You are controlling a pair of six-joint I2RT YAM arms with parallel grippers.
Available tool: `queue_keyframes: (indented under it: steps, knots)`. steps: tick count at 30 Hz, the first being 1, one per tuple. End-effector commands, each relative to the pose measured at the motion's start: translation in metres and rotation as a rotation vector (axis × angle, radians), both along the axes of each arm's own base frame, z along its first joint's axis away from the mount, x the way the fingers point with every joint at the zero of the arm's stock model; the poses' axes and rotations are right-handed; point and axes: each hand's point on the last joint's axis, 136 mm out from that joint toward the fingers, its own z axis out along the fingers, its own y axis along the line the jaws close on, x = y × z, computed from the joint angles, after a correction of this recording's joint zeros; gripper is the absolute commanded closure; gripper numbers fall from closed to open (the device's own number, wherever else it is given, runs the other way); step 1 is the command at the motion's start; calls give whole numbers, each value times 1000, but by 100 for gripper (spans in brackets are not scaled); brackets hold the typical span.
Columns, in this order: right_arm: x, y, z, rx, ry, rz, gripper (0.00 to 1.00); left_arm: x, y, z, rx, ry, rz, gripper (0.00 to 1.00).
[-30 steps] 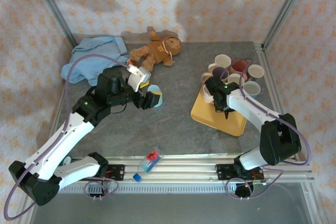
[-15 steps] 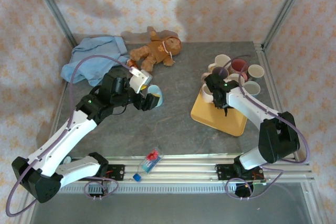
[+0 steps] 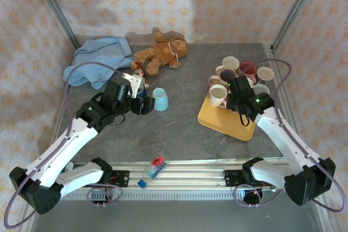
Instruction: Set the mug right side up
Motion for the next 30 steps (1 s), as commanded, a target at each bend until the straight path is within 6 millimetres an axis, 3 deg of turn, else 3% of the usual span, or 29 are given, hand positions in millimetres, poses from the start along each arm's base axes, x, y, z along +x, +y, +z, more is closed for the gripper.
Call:
queue_keyframes:
  steps: [1,10,16,24,30]
  knots:
    - [-11,21,7,136,24,64,53,-3,21,-3,8,77,167,15]
    - [-16,53,16,310,35,142,52,4,21,-36,-17,269,317,16]
    - [-9,66,15,345,62,174,51,17,37,-52,-89,317,539,26]
    - [-8,96,27,479,80,269,52,41,35,-71,-113,351,661,44]
    - [-12,125,41,630,94,367,52,63,31,-83,-86,363,718,43]
